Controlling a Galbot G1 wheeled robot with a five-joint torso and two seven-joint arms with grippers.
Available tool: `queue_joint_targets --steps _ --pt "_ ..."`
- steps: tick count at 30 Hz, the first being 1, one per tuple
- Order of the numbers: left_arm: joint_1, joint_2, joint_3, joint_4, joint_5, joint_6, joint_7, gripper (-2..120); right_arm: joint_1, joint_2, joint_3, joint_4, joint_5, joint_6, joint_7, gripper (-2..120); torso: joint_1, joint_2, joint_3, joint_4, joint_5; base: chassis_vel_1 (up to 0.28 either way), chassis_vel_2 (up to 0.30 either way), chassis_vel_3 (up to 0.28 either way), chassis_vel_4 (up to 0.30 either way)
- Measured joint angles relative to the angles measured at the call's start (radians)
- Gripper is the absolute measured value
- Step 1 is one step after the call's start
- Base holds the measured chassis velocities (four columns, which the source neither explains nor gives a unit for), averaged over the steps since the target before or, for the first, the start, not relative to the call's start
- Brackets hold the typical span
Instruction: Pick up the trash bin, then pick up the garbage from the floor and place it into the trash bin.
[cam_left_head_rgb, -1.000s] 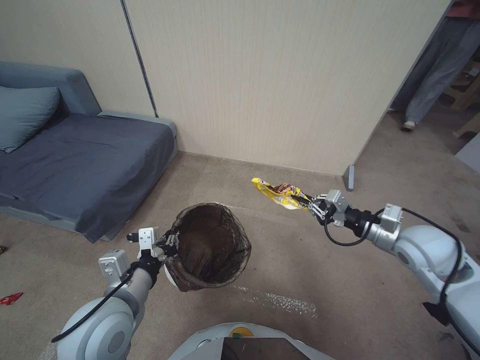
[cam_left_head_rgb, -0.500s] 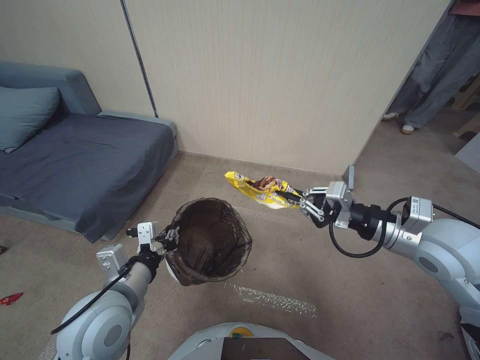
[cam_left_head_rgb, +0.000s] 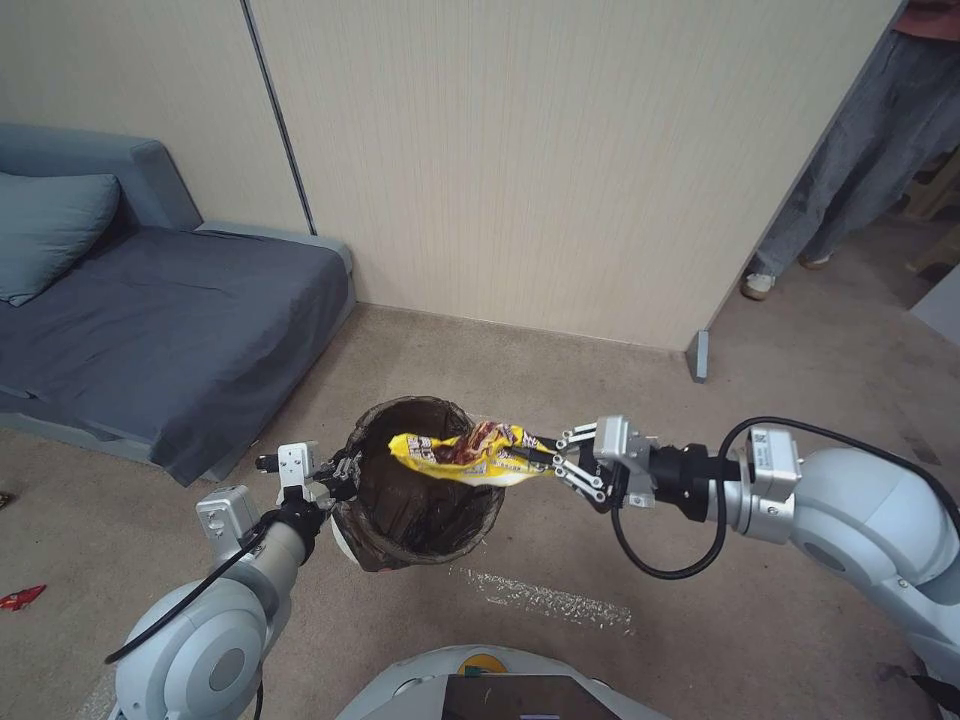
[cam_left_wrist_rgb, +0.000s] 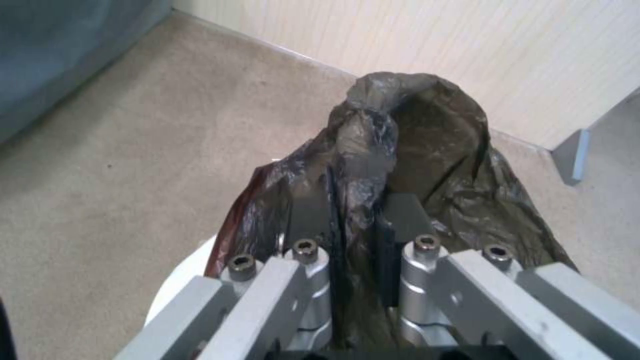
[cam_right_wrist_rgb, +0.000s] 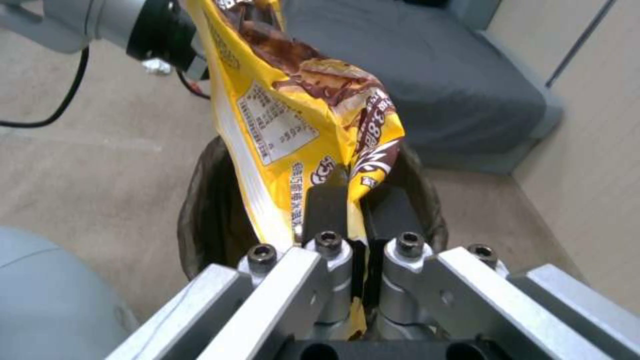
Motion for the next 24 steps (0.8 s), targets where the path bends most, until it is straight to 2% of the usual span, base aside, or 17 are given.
queue_joint_targets --steps 14,18,24 --pt "0.018 -0.008 0.007 0.000 0.009 0.001 0.002 8 0.199 0.084 -0.300 -0.061 -0.118 -0.074 0.122 0 0.000 0.000 0.000 0.0001 0.0002 0.000 0.000 0.000 0.000" --pt "0.026 -0.007 0.005 0.000 0.010 0.001 0.003 8 0.237 0.100 -0.346 -0.075 -0.132 -0.097 0.139 0 0.000 0.000 0.000 0.0003 0.0001 0.000 0.000 0.000 0.000" --pt "0.034 -0.006 0.001 0.000 0.011 0.001 0.003 8 0.241 0.105 -0.356 -0.093 -0.154 -0.107 0.137 0 0.000 0.000 0.000 0.0002 0.0001 0.000 0.000 0.000 0.000"
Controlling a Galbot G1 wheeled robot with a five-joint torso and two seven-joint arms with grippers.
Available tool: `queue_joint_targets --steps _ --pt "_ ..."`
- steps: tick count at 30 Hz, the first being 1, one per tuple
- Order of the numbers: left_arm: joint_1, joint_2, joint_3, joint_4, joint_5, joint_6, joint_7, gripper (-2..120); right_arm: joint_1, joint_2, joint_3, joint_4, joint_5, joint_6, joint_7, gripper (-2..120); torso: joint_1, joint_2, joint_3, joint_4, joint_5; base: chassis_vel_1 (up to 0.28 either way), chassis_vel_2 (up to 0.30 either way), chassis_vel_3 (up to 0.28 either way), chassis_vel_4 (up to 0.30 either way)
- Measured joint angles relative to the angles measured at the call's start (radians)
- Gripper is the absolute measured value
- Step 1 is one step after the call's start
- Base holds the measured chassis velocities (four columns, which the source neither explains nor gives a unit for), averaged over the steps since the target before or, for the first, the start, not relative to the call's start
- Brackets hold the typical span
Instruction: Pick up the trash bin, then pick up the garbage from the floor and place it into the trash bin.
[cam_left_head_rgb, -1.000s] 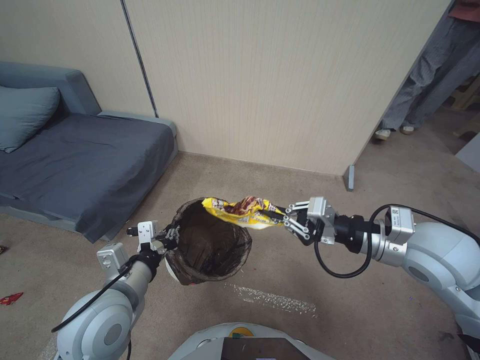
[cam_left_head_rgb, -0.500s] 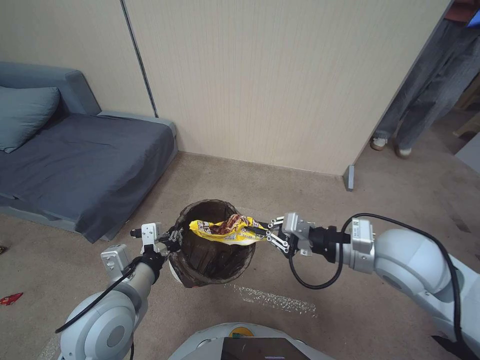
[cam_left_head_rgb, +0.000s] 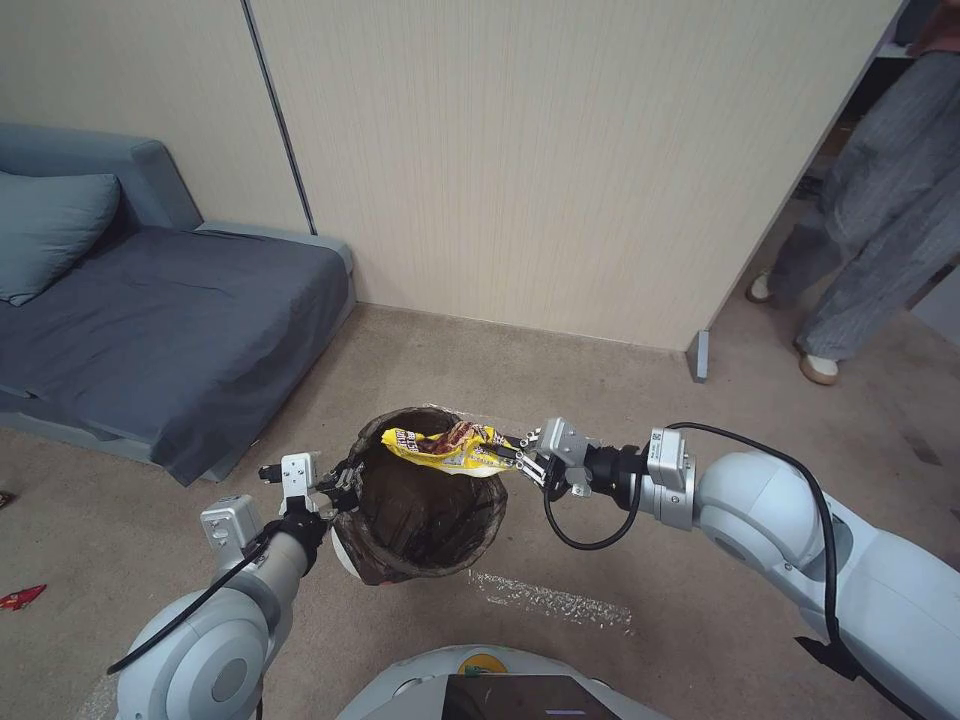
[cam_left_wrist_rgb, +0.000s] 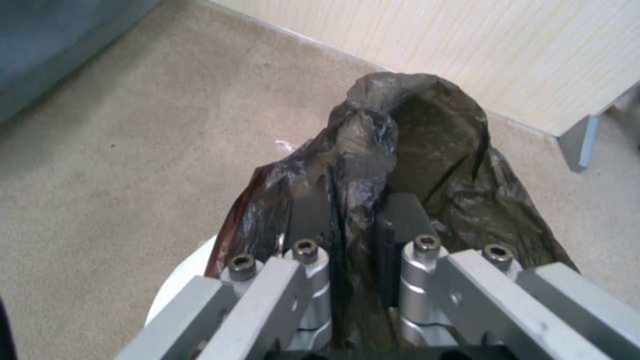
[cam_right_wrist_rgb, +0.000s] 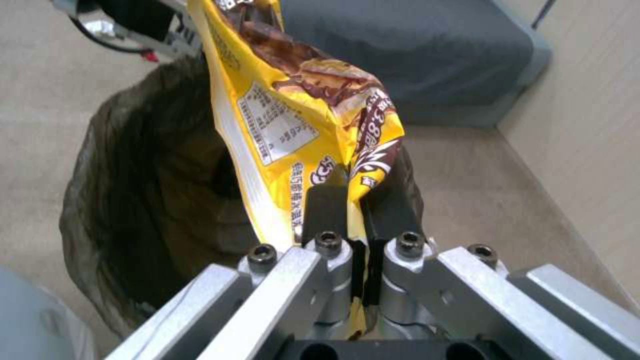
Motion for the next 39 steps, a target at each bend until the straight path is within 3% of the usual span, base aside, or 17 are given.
queue_joint_targets --steps 7,15,18,28,34,37,39 --pt "0.002 -0.003 0.003 0.000 0.000 0.000 0.001 8 -0.037 -0.007 0.024 0.000 -0.010 0.004 -0.018 -1 0.000 0.000 0.000 -0.0002 -0.0001 0.000 0.000 0.000 0.000" --pt "-0.002 -0.008 0.005 0.000 0.002 0.000 0.003 8 -0.034 0.002 0.000 0.008 -0.034 0.011 -0.013 25 0.000 0.000 0.000 0.0000 -0.0001 0.000 0.000 0.000 0.000" --pt "-0.003 -0.012 0.004 0.000 0.003 0.000 0.003 8 -0.051 0.006 -0.001 0.008 -0.048 0.013 -0.002 43 0.000 0.000 0.000 -0.0002 -0.0001 0.000 0.000 0.000 0.000" --pt "-0.006 -0.018 0.006 0.000 0.003 0.000 0.004 8 -0.058 0.022 -0.012 0.001 -0.061 0.010 0.028 76 0.000 0.000 0.000 -0.0001 0.0000 0.000 0.000 0.000 0.000" --pt "-0.003 -0.020 0.007 0.000 0.003 0.000 0.005 8 -0.095 0.024 0.036 0.007 -0.057 0.010 0.039 98 0.000 0.000 0.000 -0.0001 0.0000 0.000 0.000 0.000 0.000" --pt "-0.001 -0.020 0.007 0.000 0.003 0.000 0.005 8 -0.105 0.025 0.050 0.009 -0.056 0.012 0.039 99 0.000 0.000 0.000 0.0000 0.0000 0.000 0.000 0.000 0.000" --pt "0.002 -0.021 0.005 0.000 0.003 0.000 0.006 8 -0.175 0.038 0.143 0.032 -0.040 0.034 0.055 100 0.000 0.000 0.000 0.0003 0.0000 0.000 0.000 0.000 0.000"
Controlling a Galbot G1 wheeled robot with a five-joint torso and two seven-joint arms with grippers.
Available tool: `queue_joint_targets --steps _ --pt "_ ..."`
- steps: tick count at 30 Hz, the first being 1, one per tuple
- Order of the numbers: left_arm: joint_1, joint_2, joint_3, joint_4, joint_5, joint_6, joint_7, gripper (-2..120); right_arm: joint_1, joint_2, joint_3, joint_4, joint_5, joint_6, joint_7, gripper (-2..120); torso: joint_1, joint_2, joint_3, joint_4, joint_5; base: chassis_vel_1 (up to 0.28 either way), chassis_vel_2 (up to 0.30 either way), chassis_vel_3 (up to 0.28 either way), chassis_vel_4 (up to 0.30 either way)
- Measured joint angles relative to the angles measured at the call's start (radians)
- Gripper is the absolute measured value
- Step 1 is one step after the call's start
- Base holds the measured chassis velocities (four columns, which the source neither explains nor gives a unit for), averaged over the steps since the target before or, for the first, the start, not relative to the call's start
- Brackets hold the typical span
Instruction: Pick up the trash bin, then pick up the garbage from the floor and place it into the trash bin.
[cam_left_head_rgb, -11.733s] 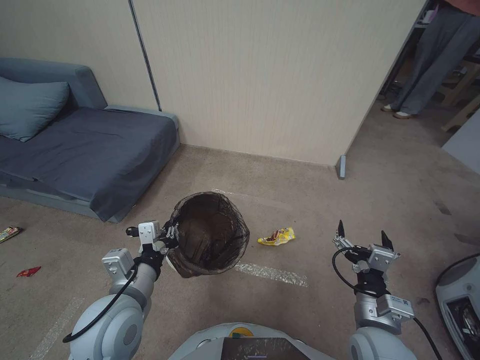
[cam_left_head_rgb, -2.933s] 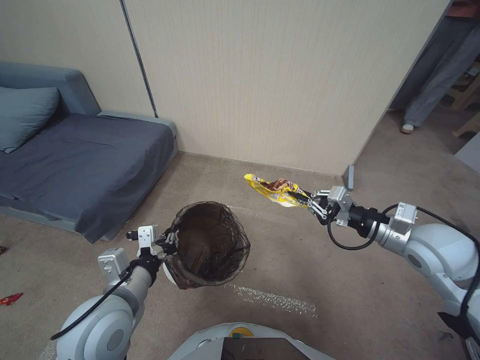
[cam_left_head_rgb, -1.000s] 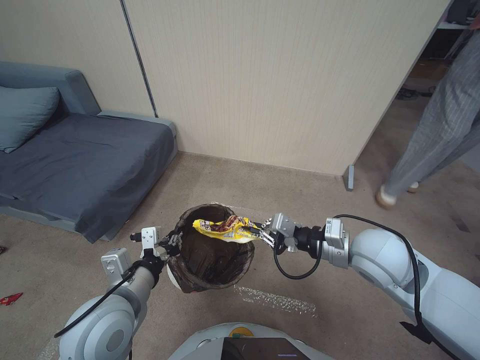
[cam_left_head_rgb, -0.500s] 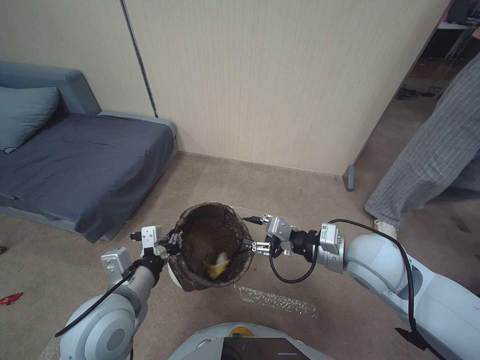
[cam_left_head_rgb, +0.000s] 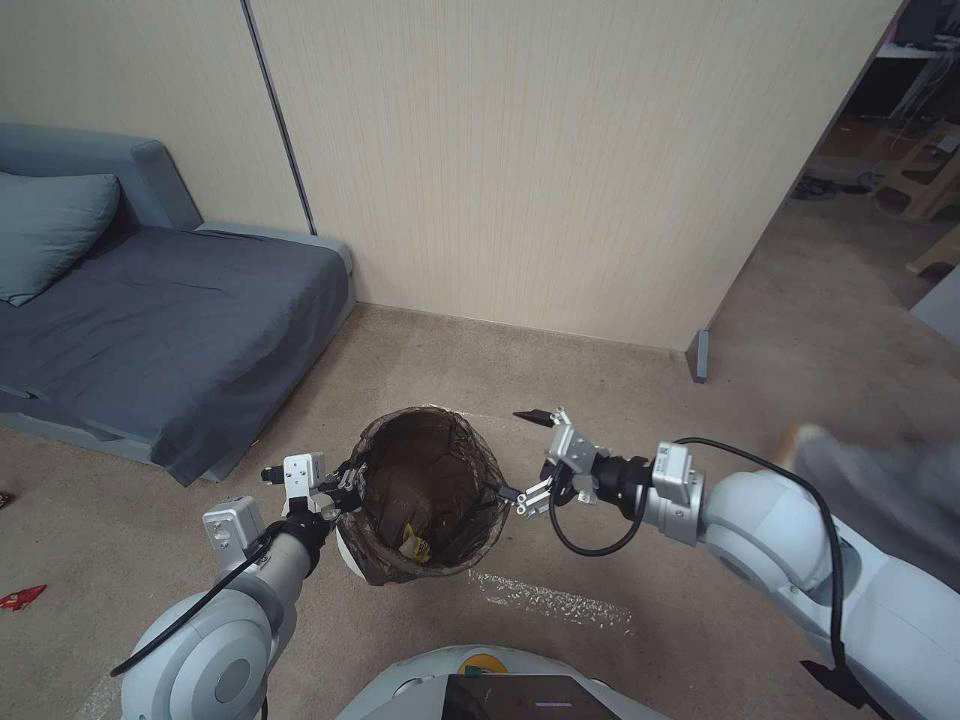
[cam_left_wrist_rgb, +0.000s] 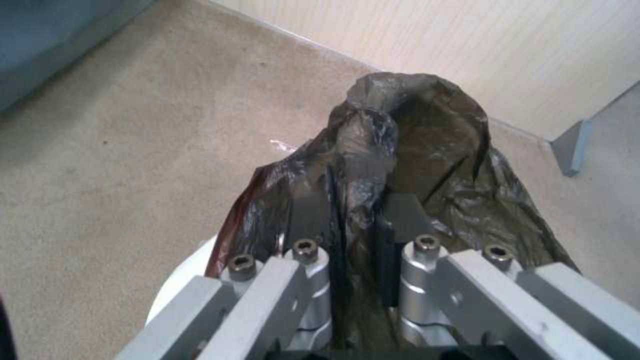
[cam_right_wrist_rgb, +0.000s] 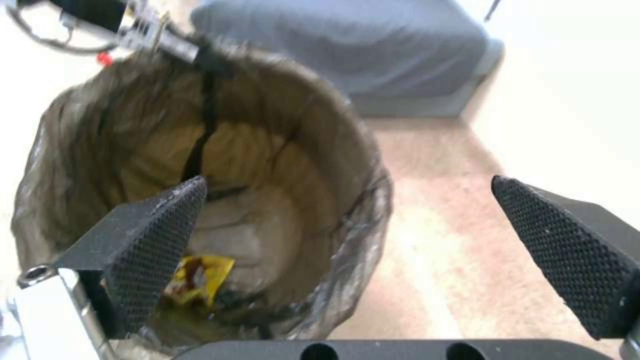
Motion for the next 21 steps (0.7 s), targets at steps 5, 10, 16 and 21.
queue_joint_targets --steps 5,10,16,21 --pt "0.001 -0.005 -0.001 0.000 0.006 0.000 0.000 8 -0.070 0.042 0.057 0.038 0.017 0.034 0.089 100 0.000 0.000 0.000 -0.0004 -0.0003 0.000 0.000 0.000 0.000" --pt "0.007 -0.006 -0.010 0.000 0.061 -0.004 0.023 8 -0.159 0.177 0.112 0.053 -0.005 0.075 0.217 100 0.000 0.000 0.000 0.0000 -0.0001 0.000 0.000 0.000 0.000" --pt "0.016 -0.010 -0.016 0.000 0.192 -0.020 0.052 8 -0.302 0.378 0.270 0.041 -0.138 0.194 0.281 100 0.000 0.000 0.000 -0.0007 -0.0001 0.000 0.000 0.000 0.000" --pt "0.023 -0.008 -0.019 0.000 0.221 -0.025 0.057 8 -0.362 0.475 0.340 0.032 -0.170 0.289 0.329 100 0.000 0.000 0.000 -0.0002 -0.0002 0.000 0.000 0.000 0.000"
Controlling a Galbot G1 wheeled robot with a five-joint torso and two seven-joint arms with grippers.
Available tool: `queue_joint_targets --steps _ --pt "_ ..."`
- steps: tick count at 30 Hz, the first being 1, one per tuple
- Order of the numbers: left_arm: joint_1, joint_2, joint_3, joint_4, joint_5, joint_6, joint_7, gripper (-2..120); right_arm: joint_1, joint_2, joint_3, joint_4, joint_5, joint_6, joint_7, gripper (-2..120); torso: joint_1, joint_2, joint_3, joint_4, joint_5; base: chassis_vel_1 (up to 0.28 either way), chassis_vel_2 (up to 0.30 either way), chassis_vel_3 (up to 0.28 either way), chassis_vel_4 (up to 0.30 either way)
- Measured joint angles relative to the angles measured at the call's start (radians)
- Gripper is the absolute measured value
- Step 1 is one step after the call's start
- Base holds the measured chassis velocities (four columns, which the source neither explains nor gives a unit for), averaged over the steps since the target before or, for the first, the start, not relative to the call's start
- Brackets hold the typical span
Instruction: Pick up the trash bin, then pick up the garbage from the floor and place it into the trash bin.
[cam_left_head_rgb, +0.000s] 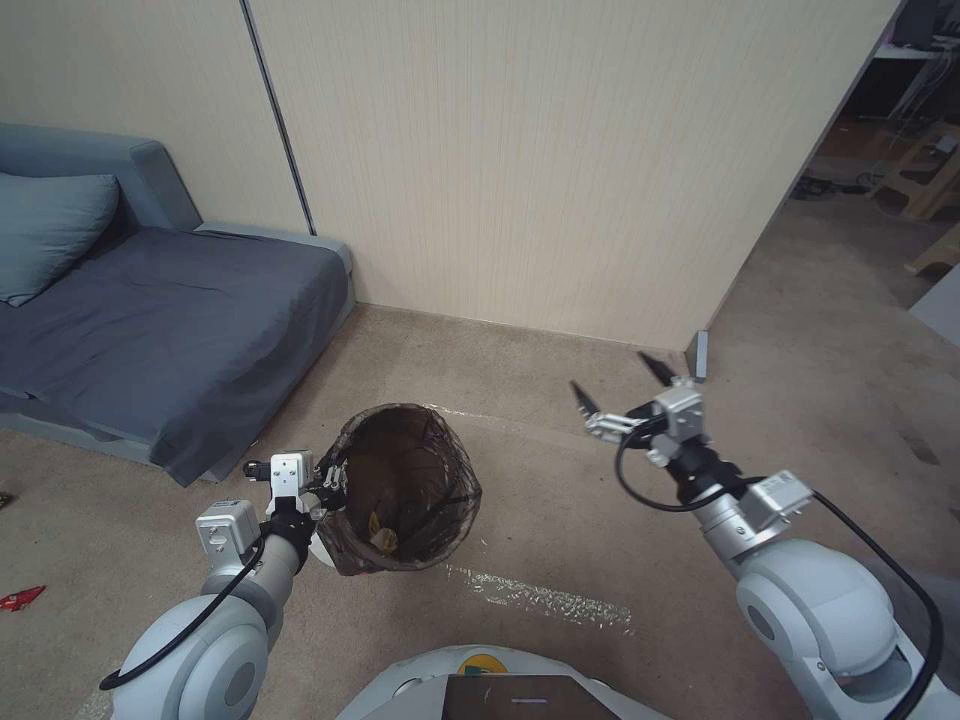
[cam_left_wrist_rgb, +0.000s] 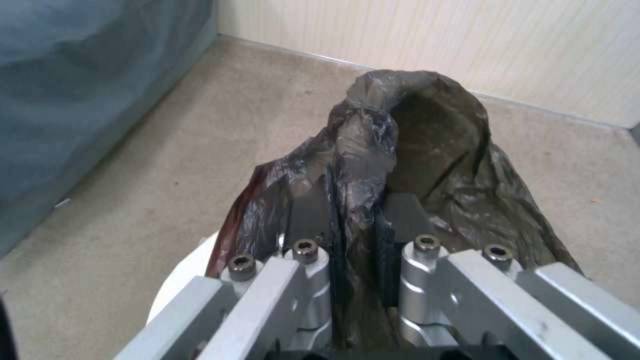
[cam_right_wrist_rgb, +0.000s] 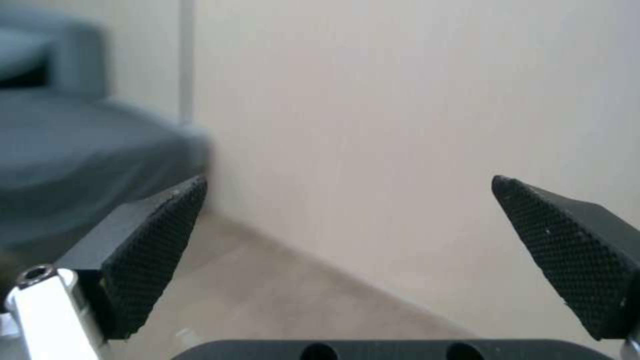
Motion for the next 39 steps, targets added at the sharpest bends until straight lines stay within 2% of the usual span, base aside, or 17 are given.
queue_joint_targets --steps 2,3,6,7,9,10,17,27,39 --pt "0.001 0.005 -0.012 0.000 0.001 -0.001 0.000 8 -0.047 0.101 0.057 -0.005 -0.035 0.069 0.010 100 0.000 0.000 0.000 -0.0005 0.0001 0.000 0.000 0.000 0.000" --pt "0.001 0.005 -0.012 0.000 0.001 -0.001 0.000 8 -0.047 0.101 0.057 -0.005 -0.035 0.069 0.010 100 0.000 0.000 0.000 -0.0005 0.0001 0.000 0.000 0.000 0.000" --pt "0.002 0.001 -0.014 0.000 0.001 -0.003 -0.001 8 -0.110 0.194 0.089 -0.017 -0.101 0.178 0.028 100 0.000 0.000 0.000 -0.0003 0.0000 0.000 0.000 0.000 0.000" --pt "0.002 0.001 -0.014 0.000 0.001 -0.003 -0.001 8 -0.110 0.194 0.089 -0.017 -0.101 0.178 0.028 100 0.000 0.000 0.000 -0.0003 0.0000 0.000 0.000 0.000 0.000" --pt "0.002 -0.013 -0.010 0.000 0.004 -0.002 -0.003 8 -0.149 0.249 0.097 -0.023 -0.140 0.236 0.031 100 0.000 0.000 0.000 -0.0001 -0.0001 0.000 0.000 0.000 0.000" --pt "0.002 -0.013 -0.010 0.000 0.004 -0.002 -0.003 8 -0.149 0.249 0.097 -0.023 -0.140 0.236 0.031 100 0.000 0.000 0.000 -0.0001 -0.0001 0.000 0.000 0.000 0.000" --pt "0.009 -0.029 -0.015 0.000 0.016 0.004 -0.006 8 -0.263 0.382 0.101 -0.028 -0.233 0.391 0.037 100 0.000 0.000 0.000 -0.0003 -0.0002 0.000 0.000 0.000 0.000" --pt "0.008 -0.033 -0.004 0.000 0.018 0.008 -0.008 8 -0.318 0.449 0.090 -0.032 -0.267 0.464 0.059 100 0.000 0.000 0.000 -0.0003 0.0000 0.000 0.000 0.000 0.000" --pt "0.002 -0.038 0.004 0.000 0.033 0.017 -0.001 8 -0.330 0.449 0.066 -0.025 -0.275 0.468 0.089 100 0.000 0.000 0.000 -0.0002 0.0001 0.000 0.000 0.000 0.000"
